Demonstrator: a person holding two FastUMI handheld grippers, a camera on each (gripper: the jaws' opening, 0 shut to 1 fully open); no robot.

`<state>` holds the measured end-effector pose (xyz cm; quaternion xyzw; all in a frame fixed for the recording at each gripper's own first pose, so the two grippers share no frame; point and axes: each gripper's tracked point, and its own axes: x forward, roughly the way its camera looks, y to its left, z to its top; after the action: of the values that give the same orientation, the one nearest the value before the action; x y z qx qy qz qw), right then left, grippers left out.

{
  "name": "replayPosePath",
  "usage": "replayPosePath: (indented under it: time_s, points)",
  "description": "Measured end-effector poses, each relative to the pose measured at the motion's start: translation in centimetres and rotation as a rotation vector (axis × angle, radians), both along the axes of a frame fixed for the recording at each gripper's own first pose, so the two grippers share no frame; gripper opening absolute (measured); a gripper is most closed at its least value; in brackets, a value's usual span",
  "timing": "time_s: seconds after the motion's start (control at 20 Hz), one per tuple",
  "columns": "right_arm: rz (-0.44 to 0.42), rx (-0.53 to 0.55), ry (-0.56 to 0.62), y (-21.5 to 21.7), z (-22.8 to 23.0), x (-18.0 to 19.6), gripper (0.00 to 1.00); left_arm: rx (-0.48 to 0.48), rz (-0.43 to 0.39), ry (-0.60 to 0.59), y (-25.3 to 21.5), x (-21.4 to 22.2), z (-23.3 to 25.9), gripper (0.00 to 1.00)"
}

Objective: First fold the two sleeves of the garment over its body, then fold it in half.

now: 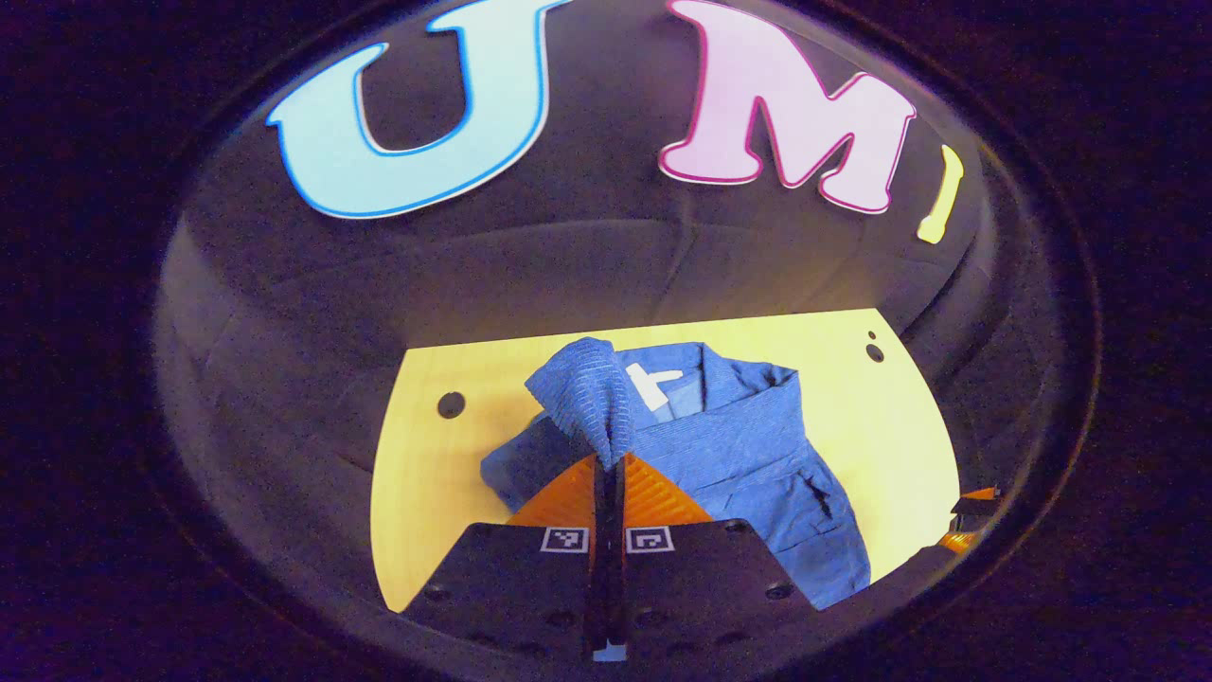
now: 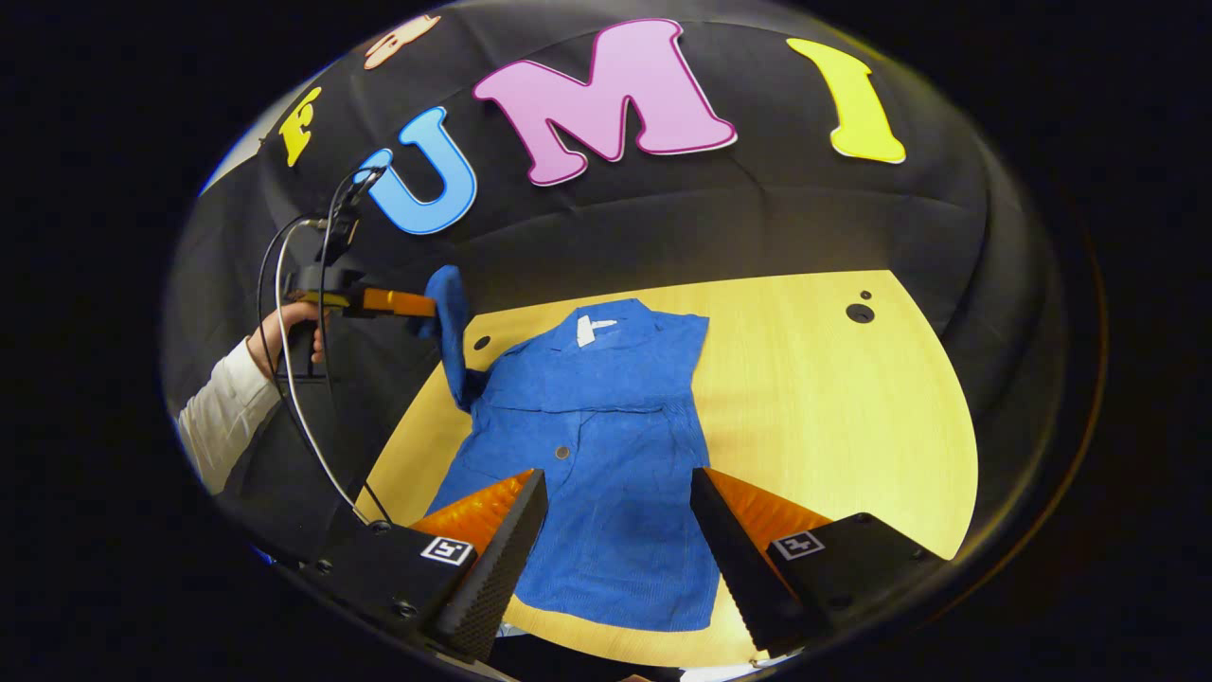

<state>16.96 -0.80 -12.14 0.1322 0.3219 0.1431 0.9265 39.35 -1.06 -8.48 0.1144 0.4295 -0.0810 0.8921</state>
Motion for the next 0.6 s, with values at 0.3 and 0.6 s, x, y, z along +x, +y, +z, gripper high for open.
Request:
replayPosePath:
  time_s: [0.3, 0.6]
  points:
    - [-0.089, 0.004, 0.036, -4.1, -1.7, -0.3, 0.98, 0.013, -0.136, 0.096, -11.1, 3.7, -6.6, 0.00]
    - [-0.107, 0.004, 0.080, -6.9, -3.6, 0.3, 0.98, 0.056, -0.088, 0.254, -14.1, 5.9, -15.9, 0.00]
